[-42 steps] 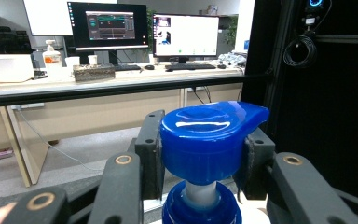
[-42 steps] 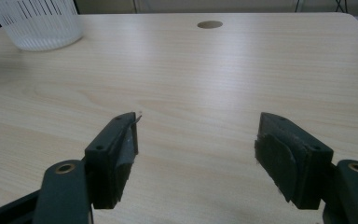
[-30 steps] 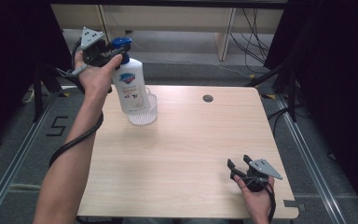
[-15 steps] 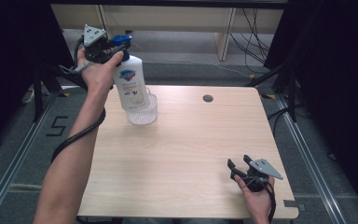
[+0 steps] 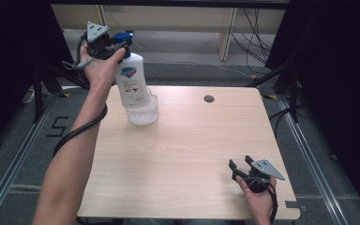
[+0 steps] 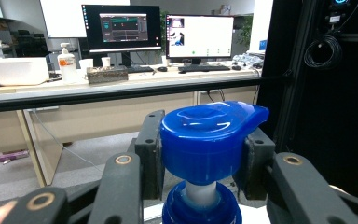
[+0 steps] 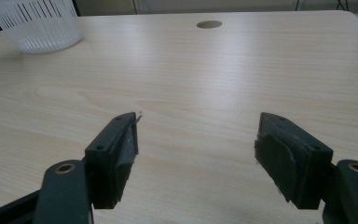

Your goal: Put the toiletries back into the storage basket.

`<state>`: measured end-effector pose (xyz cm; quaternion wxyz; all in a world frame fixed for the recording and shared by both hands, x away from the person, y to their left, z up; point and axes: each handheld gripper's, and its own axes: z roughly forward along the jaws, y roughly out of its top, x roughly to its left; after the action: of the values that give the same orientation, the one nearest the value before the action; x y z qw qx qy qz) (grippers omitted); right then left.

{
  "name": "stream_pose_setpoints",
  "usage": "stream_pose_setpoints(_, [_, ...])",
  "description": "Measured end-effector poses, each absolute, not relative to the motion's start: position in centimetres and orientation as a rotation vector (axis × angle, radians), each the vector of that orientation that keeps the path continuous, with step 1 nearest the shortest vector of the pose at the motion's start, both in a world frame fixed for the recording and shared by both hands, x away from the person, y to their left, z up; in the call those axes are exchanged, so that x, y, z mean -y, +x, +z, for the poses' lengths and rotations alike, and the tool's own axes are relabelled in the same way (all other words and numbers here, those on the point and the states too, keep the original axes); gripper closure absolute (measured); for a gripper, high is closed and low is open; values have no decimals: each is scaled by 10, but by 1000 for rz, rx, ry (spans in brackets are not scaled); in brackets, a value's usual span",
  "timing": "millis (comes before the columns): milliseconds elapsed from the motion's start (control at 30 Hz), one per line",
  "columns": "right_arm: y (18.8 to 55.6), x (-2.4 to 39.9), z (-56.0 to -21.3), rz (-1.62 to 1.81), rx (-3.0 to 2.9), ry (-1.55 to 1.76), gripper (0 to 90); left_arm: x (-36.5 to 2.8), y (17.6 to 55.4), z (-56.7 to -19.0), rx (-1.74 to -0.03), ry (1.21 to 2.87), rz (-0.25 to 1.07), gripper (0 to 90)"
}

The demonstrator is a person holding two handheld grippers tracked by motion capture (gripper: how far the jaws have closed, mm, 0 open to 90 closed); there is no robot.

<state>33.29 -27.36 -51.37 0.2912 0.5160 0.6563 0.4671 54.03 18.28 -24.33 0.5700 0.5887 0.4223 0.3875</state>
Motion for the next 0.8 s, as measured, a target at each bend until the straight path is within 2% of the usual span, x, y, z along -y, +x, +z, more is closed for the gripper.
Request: stream_pose_setpoints(800, [332,274,-514,1245,-1741,1381,303,-175,559,-258,-1006,1414,873,594])
